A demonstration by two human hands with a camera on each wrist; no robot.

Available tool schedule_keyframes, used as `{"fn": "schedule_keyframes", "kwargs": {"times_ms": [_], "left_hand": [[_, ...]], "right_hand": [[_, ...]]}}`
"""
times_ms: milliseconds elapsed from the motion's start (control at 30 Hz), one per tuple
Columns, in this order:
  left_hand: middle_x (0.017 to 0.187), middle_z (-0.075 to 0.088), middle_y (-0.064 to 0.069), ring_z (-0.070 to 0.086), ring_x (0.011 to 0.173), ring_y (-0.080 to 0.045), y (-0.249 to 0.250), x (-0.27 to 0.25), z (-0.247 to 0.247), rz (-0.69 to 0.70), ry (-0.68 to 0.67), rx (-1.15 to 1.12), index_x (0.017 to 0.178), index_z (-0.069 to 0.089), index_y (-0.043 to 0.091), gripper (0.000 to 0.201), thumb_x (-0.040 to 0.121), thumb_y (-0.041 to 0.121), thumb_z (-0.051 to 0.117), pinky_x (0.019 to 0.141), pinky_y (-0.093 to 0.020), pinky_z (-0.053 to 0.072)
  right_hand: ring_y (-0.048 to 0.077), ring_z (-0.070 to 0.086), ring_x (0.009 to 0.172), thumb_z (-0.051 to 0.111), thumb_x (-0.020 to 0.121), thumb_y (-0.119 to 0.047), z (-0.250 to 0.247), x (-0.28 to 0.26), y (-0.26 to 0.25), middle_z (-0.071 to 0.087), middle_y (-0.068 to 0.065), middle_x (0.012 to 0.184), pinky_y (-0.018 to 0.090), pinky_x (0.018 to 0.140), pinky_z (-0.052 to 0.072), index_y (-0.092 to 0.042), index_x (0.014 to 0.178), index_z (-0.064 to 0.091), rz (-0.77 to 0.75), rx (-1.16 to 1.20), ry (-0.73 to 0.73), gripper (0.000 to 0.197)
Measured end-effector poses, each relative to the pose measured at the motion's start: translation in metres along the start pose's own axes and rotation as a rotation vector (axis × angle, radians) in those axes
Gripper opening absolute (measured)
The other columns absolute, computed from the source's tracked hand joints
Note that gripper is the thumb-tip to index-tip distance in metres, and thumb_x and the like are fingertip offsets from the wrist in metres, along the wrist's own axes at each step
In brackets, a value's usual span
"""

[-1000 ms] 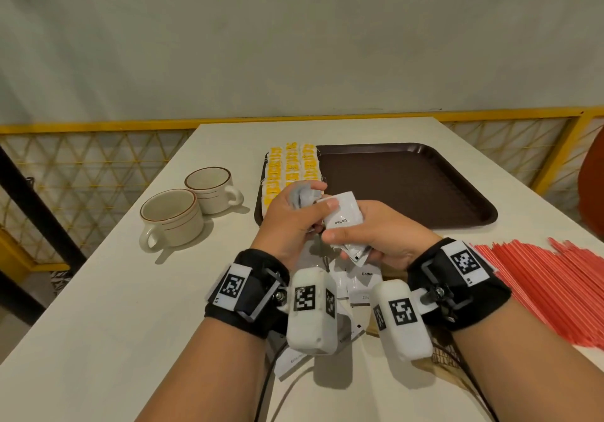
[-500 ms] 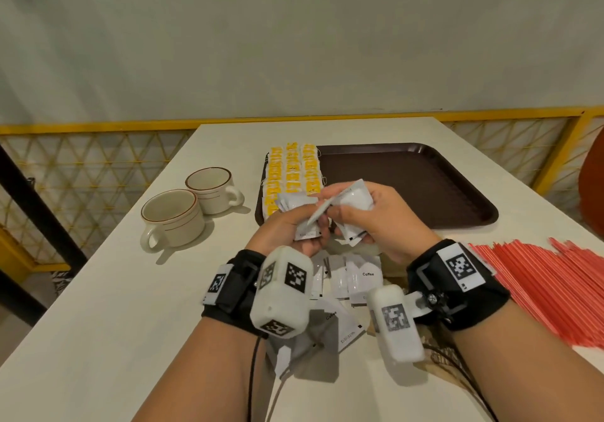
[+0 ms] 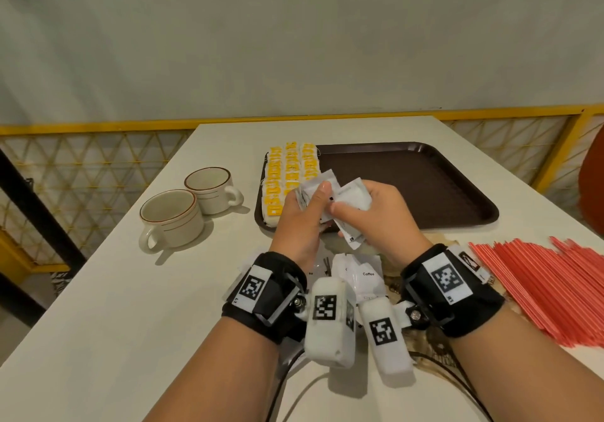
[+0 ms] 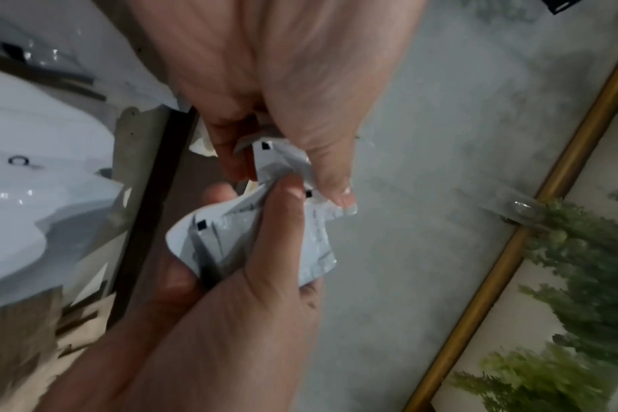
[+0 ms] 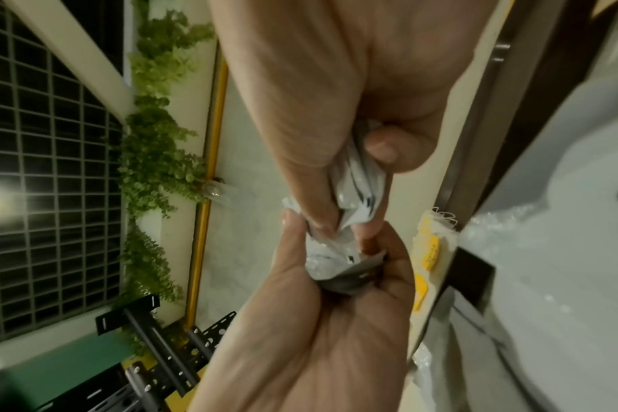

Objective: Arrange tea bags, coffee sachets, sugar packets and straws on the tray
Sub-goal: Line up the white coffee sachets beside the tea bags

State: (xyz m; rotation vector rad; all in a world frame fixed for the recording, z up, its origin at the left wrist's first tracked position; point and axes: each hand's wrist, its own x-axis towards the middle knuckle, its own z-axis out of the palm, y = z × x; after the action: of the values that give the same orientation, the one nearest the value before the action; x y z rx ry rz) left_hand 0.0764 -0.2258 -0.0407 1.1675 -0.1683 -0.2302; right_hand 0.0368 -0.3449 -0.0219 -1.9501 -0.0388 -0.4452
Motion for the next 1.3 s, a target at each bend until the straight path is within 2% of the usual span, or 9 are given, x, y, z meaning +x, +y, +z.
{"fn": "schedule_keyframes", "kwargs": {"times_ms": [367, 500, 600, 700, 833, 967, 1133, 1233, 1300], "left_hand": [[0.122, 0.058, -0.024, 0.063, 0.106, -0.031, 0.0, 0.0, 0.003, 0.013, 0.085, -0.002, 0.13, 0.048, 0.009, 0.08, 0.069, 0.053, 0.076, 0.088, -0.044, 0.054], [0.114, 0.062, -0.018, 0.068, 0.092, -0.02, -0.002, 0.003, 0.004, -0.007, 0.041, -0.026, 0.13, 0.046, 0.009, 0.053, 0.085, 0.025, 0.07, 0.065, -0.025, 0.055], [0.103, 0.062, -0.014, 0.065, 0.086, -0.022, 0.006, 0.003, 0.002, -0.045, 0.064, -0.192, 0.13, 0.048, 0.009, 0.037, 0.093, 0.006, 0.054, 0.065, -0.031, 0.054], [0.099, 0.057, -0.014, 0.06, 0.091, -0.027, 0.011, 0.003, -0.006, -0.105, 0.077, -0.29, 0.127, 0.049, 0.011, 0.045, 0.089, -0.009, 0.035, 0.07, -0.034, 0.051], [0.086, 0.057, -0.009, 0.06, 0.077, -0.022, 0.015, 0.002, -0.012, -0.195, 0.039, -0.324, 0.104, 0.056, 0.013, 0.035, 0.09, -0.009, 0.033, 0.068, -0.033, 0.052], [0.073, 0.055, -0.004, 0.054, 0.06, -0.012, 0.015, -0.004, -0.009, -0.119, 0.018, -0.257, 0.102, 0.057, 0.015, 0.015, 0.092, 0.004, 0.055, 0.062, -0.026, 0.049], [0.087, 0.063, -0.008, 0.06, 0.074, -0.016, 0.014, -0.009, -0.008, -0.017, -0.046, -0.172, 0.117, 0.057, 0.009, 0.032, 0.086, 0.013, 0.065, 0.069, -0.029, 0.051], [0.108, 0.064, -0.018, 0.063, 0.098, -0.03, 0.013, -0.009, -0.007, -0.007, -0.019, -0.126, 0.125, 0.053, 0.003, 0.04, 0.087, 0.005, 0.063, 0.09, -0.045, 0.05], [0.109, 0.063, -0.02, 0.061, 0.097, -0.032, 0.014, -0.007, -0.008, -0.025, 0.028, -0.147, 0.12, 0.055, 0.004, 0.032, 0.089, 0.002, 0.06, 0.088, -0.045, 0.049]], "right_hand": [[0.003, 0.048, 0.051, 0.072, 0.081, -0.015, 0.004, 0.0, 0.004, 0.06, 0.001, 0.063, 0.017, 0.048, 0.038, -0.014, 0.072, 0.064, 0.004, -0.112, -0.076, 0.012], [0.002, 0.048, 0.052, 0.068, 0.083, -0.009, 0.003, -0.002, -0.001, 0.057, -0.003, 0.062, 0.018, 0.05, 0.038, -0.012, 0.072, 0.062, -0.016, -0.093, -0.156, 0.014], [0.015, 0.066, 0.064, 0.064, 0.089, -0.01, 0.0, -0.003, -0.006, 0.07, 0.009, 0.079, 0.027, 0.049, 0.048, -0.008, 0.097, 0.066, 0.105, 0.125, -0.159, 0.009], [0.023, 0.064, 0.057, 0.041, 0.092, -0.001, -0.005, 0.0, -0.011, 0.068, 0.015, 0.08, 0.025, 0.044, 0.035, -0.006, 0.1, 0.059, 0.302, 0.495, -0.108, 0.02], [0.021, 0.066, 0.065, 0.042, 0.096, -0.002, -0.013, 0.005, -0.01, 0.069, 0.013, 0.09, 0.028, 0.055, 0.05, -0.009, 0.111, 0.059, 0.407, 0.711, -0.131, 0.024], [0.014, 0.064, 0.063, 0.054, 0.096, -0.013, -0.012, 0.005, -0.006, 0.07, 0.007, 0.087, 0.021, 0.046, 0.041, -0.006, 0.116, 0.057, 0.365, 0.608, -0.124, 0.021], [0.011, 0.062, 0.057, 0.064, 0.088, -0.012, -0.011, 0.001, -0.005, 0.066, 0.006, 0.074, 0.02, 0.046, 0.047, -0.007, 0.091, 0.059, 0.331, 0.542, -0.14, 0.008], [0.017, 0.064, 0.065, 0.069, 0.084, -0.011, -0.009, 0.0, -0.004, 0.069, 0.012, 0.082, 0.024, 0.053, 0.052, -0.006, 0.09, 0.062, 0.303, 0.521, -0.145, 0.01], [0.017, 0.065, 0.069, 0.068, 0.085, -0.011, -0.008, 0.001, -0.004, 0.069, 0.012, 0.088, 0.024, 0.057, 0.053, -0.006, 0.095, 0.065, 0.281, 0.534, -0.118, 0.011]]}}
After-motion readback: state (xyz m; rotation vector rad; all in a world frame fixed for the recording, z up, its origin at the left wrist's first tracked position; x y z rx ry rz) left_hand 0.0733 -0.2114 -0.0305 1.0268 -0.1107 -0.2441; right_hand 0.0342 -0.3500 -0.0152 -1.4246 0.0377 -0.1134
